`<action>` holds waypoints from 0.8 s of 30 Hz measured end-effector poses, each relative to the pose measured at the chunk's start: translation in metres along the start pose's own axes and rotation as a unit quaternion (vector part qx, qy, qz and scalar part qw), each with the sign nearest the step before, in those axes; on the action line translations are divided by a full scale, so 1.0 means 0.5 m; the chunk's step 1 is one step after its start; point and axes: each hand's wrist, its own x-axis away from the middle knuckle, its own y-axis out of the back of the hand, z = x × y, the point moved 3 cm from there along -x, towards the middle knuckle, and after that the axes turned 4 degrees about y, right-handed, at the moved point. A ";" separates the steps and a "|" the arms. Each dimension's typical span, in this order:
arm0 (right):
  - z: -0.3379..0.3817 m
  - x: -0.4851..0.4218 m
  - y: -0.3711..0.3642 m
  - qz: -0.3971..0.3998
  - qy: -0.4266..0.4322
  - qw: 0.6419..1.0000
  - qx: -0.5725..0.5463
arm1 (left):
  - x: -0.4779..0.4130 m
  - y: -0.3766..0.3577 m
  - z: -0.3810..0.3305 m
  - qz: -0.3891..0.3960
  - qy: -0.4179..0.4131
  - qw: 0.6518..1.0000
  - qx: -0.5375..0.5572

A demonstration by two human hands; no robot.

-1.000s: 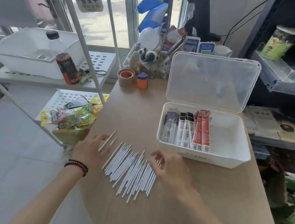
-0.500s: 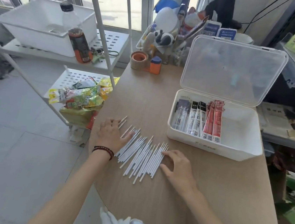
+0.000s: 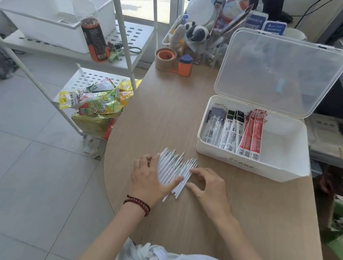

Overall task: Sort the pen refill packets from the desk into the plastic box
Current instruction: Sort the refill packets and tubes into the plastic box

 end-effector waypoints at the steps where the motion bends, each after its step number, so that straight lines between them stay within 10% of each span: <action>1: 0.000 0.000 0.001 0.000 -0.001 1.000 -0.003 | 0.006 -0.002 -0.009 0.011 -0.003 1.000 -0.010; 24: -0.057 0.001 0.038 -0.003 -0.026 0.998 0.065 | -0.016 -0.002 -0.057 0.042 -0.040 0.997 -0.052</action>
